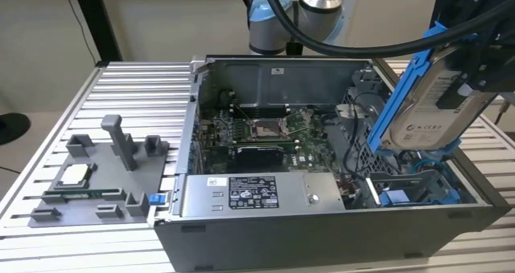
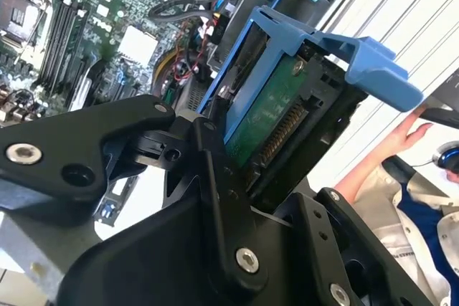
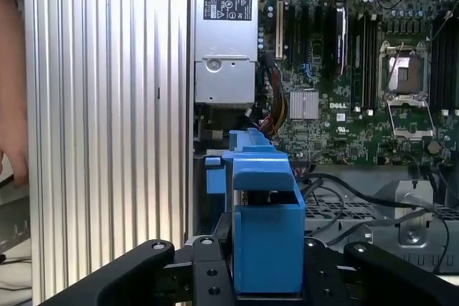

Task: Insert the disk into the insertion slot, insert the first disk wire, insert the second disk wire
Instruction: 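Insert the disk into the insertion slot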

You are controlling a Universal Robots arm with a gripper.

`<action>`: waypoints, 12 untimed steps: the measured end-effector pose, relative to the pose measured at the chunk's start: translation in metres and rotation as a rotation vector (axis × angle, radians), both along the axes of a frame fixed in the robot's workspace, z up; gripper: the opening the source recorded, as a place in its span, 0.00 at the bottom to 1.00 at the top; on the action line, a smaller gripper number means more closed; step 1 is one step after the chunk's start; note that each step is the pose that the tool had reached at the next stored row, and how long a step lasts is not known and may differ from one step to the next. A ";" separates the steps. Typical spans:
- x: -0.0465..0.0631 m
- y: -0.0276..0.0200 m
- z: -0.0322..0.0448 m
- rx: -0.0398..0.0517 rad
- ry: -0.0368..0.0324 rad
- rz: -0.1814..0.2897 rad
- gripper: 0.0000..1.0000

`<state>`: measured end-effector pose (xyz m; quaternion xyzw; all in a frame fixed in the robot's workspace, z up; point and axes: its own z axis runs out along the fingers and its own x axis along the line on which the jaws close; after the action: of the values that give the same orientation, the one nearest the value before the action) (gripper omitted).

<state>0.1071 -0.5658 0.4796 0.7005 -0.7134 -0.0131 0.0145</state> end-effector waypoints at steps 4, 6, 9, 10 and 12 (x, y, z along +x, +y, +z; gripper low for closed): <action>0.000 0.0000 -0.0028 0.0001 -0.0001 0.000 0.00; 0.000 0.0000 -0.0042 0.0001 -0.0001 0.000 0.00; 0.000 0.0000 -0.0061 0.0001 -0.0002 0.000 0.00; 0.000 0.0000 -0.0068 0.0000 -0.0002 0.000 0.00; 0.000 0.0000 -0.0078 -0.0001 -0.0002 0.000 0.00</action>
<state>0.1073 -0.5658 0.4718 0.7005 -0.7134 -0.0130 0.0144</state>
